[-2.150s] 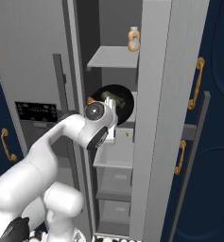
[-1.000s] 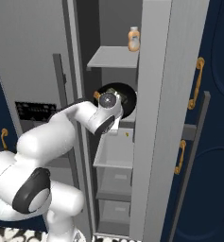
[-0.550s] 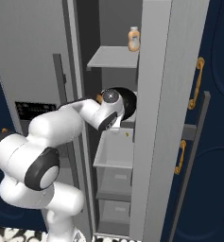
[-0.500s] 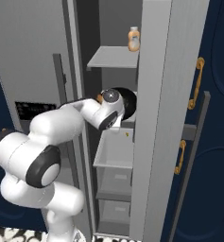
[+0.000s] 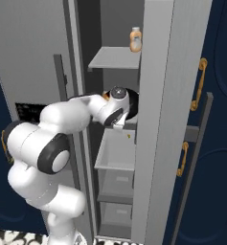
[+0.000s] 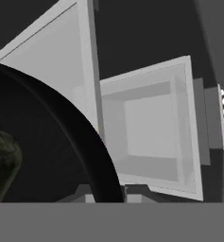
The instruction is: Pick the chicken drumstick and cucumber from their plates and place them in the bowl. Then put the bowl in the fridge.
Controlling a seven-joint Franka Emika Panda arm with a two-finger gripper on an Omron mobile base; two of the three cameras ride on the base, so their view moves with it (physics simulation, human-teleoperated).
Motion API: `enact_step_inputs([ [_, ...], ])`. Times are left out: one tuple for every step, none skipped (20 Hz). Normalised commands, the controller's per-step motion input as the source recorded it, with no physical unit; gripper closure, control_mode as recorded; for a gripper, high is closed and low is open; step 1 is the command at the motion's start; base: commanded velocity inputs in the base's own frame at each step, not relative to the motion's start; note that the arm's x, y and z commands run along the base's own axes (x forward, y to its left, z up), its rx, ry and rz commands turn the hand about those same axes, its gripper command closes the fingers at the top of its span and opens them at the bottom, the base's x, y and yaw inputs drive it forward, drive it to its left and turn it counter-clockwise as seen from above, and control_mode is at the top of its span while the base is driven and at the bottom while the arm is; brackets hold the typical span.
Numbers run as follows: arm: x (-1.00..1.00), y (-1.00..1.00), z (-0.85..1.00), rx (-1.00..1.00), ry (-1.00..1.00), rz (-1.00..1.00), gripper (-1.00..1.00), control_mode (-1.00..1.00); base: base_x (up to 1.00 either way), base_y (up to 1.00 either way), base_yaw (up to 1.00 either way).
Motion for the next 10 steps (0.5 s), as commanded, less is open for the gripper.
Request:
enact_step_inputs([
  [0.21, -0.08, -0.11, 0.06, 0.03, -0.02, 1.00, -1.00, 0.00, 0.00, 0.00],
  [0.18, -0.09, -0.19, 0.05, 0.06, -0.02, 1.00, -1.00, 0.00, 0.00, 0.00],
  [0.08, -0.08, -0.19, 0.04, 0.04, -0.02, 1.00, -1.00, 0.00, 0.00, 0.00],
  [0.13, 0.00, -0.19, 0.02, 0.02, -0.02, 1.00, -1.00, 0.00, 0.00, 0.00],
  [0.30, 0.00, -0.18, 0.00, 0.02, -0.01, 1.00, -1.00, 0.00, 0.00, 0.00],
  [0.39, 0.00, -0.21, 0.00, 0.04, -0.01, 1.00, -1.00, 0.00, 0.00, 0.00],
  [0.37, 0.00, -0.26, 0.00, 0.05, -0.01, 1.00, -1.00, 0.00, 0.00, 0.00],
  [0.36, 0.00, -0.28, 0.00, 0.05, -0.01, 1.00, -1.00, 0.00, 0.00, 0.00],
  [0.42, 0.00, -0.24, 0.00, 0.04, -0.01, 1.00, -1.00, 0.00, 0.00, 0.00],
  [0.49, 0.00, -0.20, 0.00, 0.02, -0.01, 1.00, -1.00, 0.00, 0.00, 0.00],
])
